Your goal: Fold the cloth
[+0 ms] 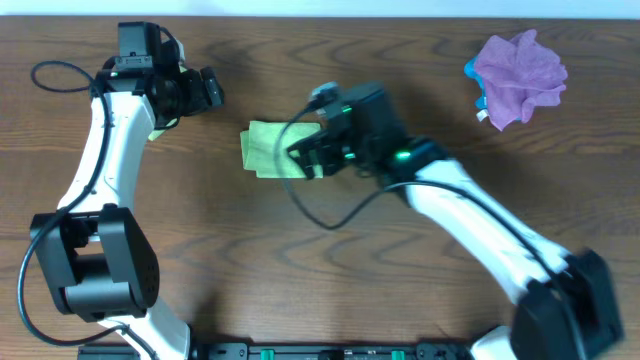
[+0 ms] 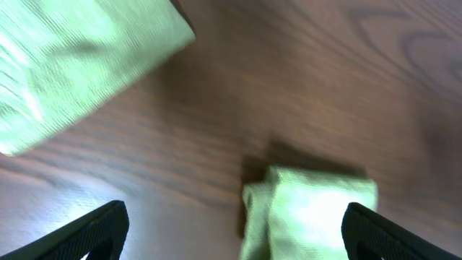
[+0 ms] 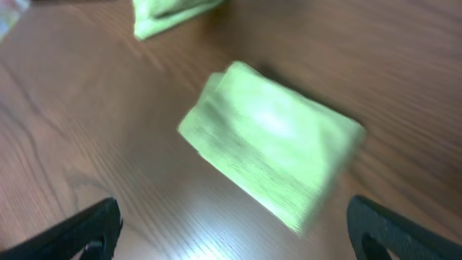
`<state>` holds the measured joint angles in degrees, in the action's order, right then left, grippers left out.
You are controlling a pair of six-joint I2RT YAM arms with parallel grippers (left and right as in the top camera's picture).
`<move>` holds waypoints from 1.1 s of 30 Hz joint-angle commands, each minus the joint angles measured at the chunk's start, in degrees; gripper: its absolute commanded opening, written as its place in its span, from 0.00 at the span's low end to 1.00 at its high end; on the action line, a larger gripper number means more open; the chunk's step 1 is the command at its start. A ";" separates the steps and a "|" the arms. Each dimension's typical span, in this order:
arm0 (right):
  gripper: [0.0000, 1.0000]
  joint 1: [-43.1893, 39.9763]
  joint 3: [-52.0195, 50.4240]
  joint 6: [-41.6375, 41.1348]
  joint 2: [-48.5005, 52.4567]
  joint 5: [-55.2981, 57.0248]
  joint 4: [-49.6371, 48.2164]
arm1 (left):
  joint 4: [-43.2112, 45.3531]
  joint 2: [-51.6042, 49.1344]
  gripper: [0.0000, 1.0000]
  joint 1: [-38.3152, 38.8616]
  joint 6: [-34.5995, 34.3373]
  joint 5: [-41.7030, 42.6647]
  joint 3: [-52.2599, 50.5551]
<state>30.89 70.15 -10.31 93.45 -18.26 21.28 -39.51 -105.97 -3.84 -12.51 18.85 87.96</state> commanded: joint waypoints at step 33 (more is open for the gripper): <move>0.99 -27.19 -39.19 -9.40 -68.78 -4.26 15.43 | 26.43 1.09 0.95 6.84 -28.22 23.37 -32.76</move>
<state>4.19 31.31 -18.90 24.95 -22.13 36.62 -14.02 -105.82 2.76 -37.43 43.97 56.75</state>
